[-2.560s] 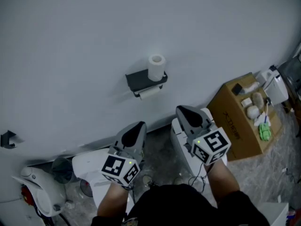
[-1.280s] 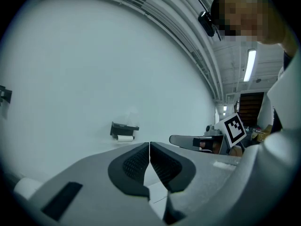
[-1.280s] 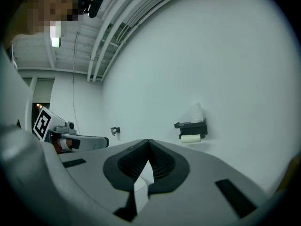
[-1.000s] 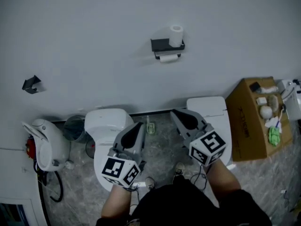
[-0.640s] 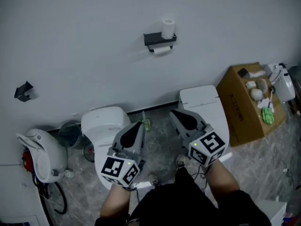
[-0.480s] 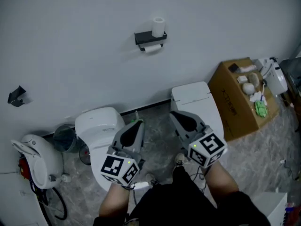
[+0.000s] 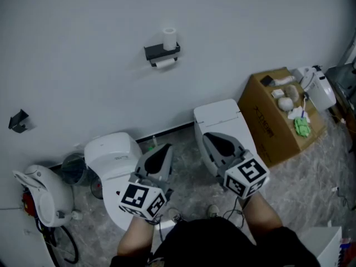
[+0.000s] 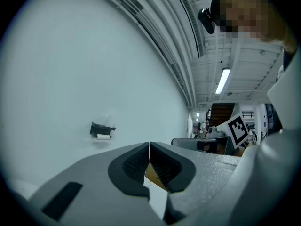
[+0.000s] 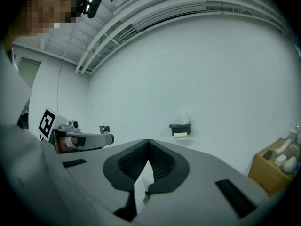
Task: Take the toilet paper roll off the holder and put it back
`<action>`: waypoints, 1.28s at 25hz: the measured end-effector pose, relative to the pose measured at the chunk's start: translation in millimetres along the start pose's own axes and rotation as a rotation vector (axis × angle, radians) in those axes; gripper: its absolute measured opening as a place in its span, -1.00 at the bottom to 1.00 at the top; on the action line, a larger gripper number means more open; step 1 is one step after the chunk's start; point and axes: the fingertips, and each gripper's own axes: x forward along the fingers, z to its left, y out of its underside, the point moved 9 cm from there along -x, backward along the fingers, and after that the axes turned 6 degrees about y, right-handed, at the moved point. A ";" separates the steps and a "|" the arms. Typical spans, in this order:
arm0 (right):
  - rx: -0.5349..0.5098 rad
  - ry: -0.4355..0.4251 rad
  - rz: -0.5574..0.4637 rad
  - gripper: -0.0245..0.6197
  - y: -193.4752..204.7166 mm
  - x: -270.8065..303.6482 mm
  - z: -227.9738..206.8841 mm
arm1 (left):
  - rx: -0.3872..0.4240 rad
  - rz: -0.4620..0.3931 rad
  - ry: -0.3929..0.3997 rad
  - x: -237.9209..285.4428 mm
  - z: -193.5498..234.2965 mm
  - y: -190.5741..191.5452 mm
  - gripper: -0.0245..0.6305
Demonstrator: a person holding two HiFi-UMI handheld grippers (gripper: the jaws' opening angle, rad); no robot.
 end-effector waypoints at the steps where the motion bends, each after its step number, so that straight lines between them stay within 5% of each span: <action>1: 0.000 -0.011 -0.001 -0.93 -1.0 -4.5 -6.4 | -0.002 0.001 -0.012 4.6 -7.6 0.3 -0.91; 16: 0.045 -0.174 -0.044 -0.93 5.0 -69.5 -71.6 | 0.034 0.031 -0.146 37.9 -118.5 19.1 -0.91; 32: 0.045 -0.200 -0.029 -0.93 13.8 -102.3 -79.7 | 0.004 0.006 -0.171 33.5 -149.6 33.9 -0.91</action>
